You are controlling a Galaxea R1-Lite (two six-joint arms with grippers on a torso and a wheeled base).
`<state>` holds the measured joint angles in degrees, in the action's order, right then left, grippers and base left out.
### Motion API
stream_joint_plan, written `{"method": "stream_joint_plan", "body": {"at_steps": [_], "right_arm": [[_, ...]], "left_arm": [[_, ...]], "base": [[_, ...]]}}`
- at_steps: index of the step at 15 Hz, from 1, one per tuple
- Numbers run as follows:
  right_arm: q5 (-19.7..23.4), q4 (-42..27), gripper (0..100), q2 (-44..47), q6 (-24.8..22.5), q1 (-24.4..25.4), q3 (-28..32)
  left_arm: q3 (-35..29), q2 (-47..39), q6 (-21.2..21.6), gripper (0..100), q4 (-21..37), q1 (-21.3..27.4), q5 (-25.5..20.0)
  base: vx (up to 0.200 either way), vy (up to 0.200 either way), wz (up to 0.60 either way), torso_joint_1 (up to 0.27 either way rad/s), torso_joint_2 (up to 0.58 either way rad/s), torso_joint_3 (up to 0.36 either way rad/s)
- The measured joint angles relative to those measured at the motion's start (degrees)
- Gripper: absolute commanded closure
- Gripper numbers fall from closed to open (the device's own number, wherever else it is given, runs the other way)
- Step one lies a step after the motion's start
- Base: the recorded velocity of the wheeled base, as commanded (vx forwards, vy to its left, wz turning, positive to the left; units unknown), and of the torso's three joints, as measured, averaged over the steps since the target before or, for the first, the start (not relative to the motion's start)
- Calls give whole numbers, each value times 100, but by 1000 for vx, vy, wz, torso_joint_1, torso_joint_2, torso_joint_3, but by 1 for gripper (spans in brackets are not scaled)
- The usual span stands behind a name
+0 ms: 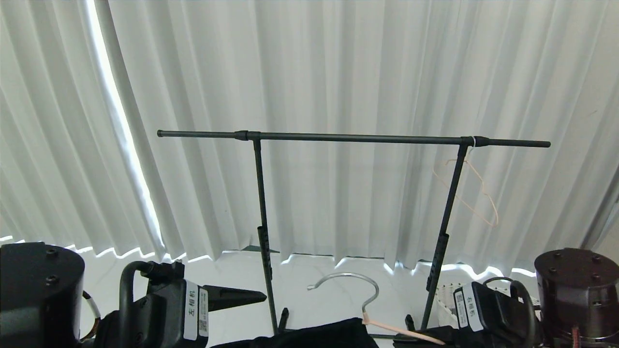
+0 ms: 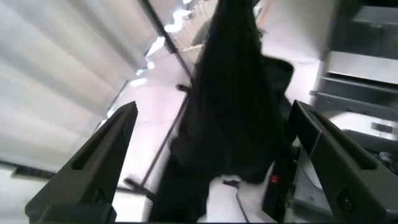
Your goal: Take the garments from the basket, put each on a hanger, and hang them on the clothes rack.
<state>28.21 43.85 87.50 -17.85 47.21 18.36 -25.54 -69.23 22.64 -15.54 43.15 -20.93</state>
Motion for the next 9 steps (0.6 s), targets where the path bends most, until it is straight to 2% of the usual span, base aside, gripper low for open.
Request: {"method": "stream_joint_plan", "body": {"at_steps": [3, 9], "right_arm": [[-33, 246, 100, -24, 0, 304, 18], [-315, 278, 100, -40, -24, 862, 335]], "left_arm": [[16, -108, -12, 0, -148, 74, 0], [51, -238, -212, 0, -187, 85, 0]], "base": [[0, 0, 0, 0, 0, 0], [0, 0, 0, 0, 0, 0]]}}
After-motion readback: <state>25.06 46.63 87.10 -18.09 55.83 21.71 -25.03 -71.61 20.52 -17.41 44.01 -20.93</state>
